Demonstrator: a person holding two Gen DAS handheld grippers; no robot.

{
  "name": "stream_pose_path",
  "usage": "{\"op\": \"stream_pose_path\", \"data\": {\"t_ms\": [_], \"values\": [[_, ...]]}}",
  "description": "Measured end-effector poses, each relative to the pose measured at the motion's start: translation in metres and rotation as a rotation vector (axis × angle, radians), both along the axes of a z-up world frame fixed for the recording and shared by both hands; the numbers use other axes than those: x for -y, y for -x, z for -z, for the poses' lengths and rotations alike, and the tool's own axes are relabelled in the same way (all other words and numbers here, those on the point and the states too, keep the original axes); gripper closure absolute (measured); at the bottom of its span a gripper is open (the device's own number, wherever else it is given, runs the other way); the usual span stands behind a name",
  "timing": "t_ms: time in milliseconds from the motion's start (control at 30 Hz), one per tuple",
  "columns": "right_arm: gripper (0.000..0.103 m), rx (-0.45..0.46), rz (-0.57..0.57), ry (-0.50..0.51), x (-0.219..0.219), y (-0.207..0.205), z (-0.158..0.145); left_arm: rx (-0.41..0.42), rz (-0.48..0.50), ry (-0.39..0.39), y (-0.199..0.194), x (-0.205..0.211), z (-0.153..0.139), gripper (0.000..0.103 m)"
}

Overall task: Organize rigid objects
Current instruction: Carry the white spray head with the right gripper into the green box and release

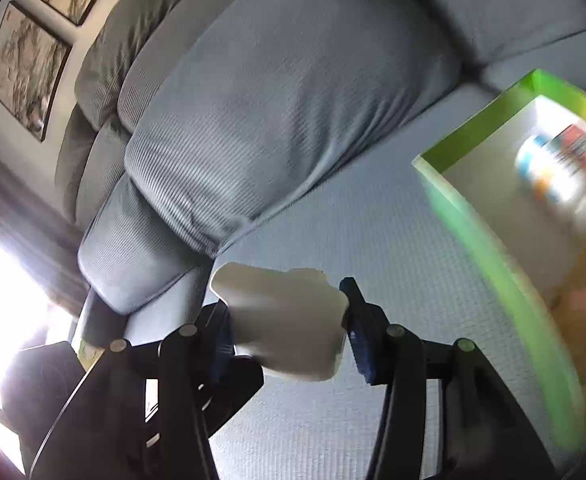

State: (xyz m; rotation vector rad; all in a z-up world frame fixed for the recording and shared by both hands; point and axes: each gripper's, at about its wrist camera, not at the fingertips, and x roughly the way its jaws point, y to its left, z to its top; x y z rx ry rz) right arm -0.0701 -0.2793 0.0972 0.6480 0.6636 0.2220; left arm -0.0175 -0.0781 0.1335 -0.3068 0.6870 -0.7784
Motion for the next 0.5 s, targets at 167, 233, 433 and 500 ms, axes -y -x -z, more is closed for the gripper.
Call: {"op": "stream_pose_path", "data": {"t_ms": [167,233,433,500], "values": [[0.054,0.028,0.083,-0.014,0.031,0.009,-0.007,0.035,0.065,-0.017,-0.002,0.037,-0.010,0.069],[0.054,0.024,0.116,-0.023,0.045,0.011,-0.006,0.042,0.089,-0.026,-0.003,0.052,-0.012,0.069],[0.054,0.006,0.227,-0.030,0.085,0.024,-0.003,0.030,0.177,-0.013,-0.003,0.095,-0.008,0.069],[0.054,0.000,0.274,-0.025,0.096,0.029,-0.003,0.024,0.200,-0.010,-0.003,0.108,-0.007,0.069]]}}
